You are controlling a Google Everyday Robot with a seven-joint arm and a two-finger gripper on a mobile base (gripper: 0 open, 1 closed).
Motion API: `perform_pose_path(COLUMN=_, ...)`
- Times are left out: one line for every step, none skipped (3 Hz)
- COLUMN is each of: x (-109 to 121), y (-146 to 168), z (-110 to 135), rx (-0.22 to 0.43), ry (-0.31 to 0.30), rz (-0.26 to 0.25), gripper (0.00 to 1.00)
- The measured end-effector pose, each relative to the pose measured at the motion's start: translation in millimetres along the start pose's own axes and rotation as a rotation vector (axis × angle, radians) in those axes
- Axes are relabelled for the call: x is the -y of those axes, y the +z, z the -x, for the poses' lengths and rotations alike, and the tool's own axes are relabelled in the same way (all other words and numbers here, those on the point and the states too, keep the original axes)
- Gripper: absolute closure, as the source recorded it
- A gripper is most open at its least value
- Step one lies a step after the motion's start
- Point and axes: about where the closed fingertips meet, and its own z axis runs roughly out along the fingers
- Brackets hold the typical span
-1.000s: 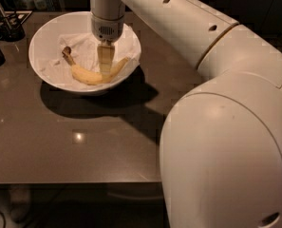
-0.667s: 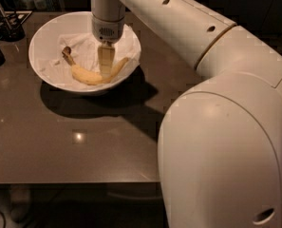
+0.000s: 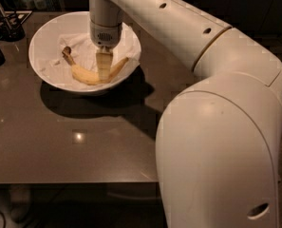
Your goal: Pick banana from white bowl
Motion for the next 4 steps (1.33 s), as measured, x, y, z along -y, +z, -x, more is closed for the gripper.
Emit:
perform_pose_path(x=-4.8, y=10.1, z=2.3, rx=0.013, ry=-0.003, rz=0.03, gripper=0.42)
perform_pose_path(x=-12.2, y=21.1, z=4.8, rx=0.04, ry=-0.001, rz=0.066, gripper=0.42)
perform_pose_path(x=-18.3, y=30.4, z=3.3, rx=0.06, ry=0.014, rz=0.096, gripper=0.44)
perform_pose_path(x=-20.6, y=30.7, z=2.3, rx=0.053, ry=0.013, rz=0.085, gripper=0.63)
